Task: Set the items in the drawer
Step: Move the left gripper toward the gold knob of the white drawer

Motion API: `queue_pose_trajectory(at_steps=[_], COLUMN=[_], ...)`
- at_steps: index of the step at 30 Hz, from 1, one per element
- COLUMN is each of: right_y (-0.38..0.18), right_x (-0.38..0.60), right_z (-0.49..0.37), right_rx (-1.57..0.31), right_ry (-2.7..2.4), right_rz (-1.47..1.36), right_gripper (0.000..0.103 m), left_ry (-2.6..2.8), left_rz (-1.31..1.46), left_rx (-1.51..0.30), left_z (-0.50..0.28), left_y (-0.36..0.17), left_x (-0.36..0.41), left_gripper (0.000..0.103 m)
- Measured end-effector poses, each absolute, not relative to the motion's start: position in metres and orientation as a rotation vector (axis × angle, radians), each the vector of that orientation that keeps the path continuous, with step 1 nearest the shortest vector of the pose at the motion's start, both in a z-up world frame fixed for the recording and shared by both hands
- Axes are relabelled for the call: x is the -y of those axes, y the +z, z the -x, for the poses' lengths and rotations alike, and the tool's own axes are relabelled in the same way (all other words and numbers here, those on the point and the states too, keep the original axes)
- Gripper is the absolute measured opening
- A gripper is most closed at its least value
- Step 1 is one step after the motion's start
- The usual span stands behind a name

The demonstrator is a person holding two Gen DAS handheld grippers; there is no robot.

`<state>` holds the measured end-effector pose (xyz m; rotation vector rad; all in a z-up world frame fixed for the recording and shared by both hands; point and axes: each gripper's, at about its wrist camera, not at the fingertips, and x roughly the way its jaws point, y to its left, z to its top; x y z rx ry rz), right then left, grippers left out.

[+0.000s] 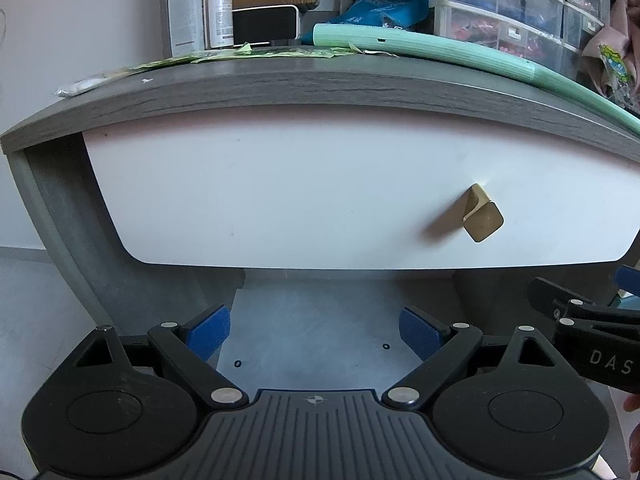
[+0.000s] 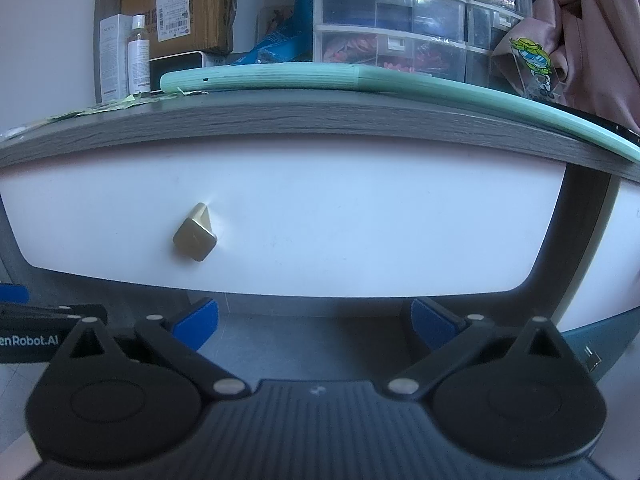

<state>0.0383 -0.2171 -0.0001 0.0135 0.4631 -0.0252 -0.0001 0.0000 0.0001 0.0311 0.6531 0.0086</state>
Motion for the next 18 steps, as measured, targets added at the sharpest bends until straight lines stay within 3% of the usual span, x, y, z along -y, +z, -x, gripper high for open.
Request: queue_pose_trajectory(at_steps=[18], right_y=[0.0049], right_x=[0.2119], right_z=[-0.0438], right_rx=[-0.474], right_ry=[-0.025], right_rz=[0.004], right_gripper=[0.103], left_ry=[0.008], left_rz=[-0.039], left_rx=[-0.651], left_z=[0.0012], left_y=[0.0002], left_x=[0.0019], left_gripper=[0.093])
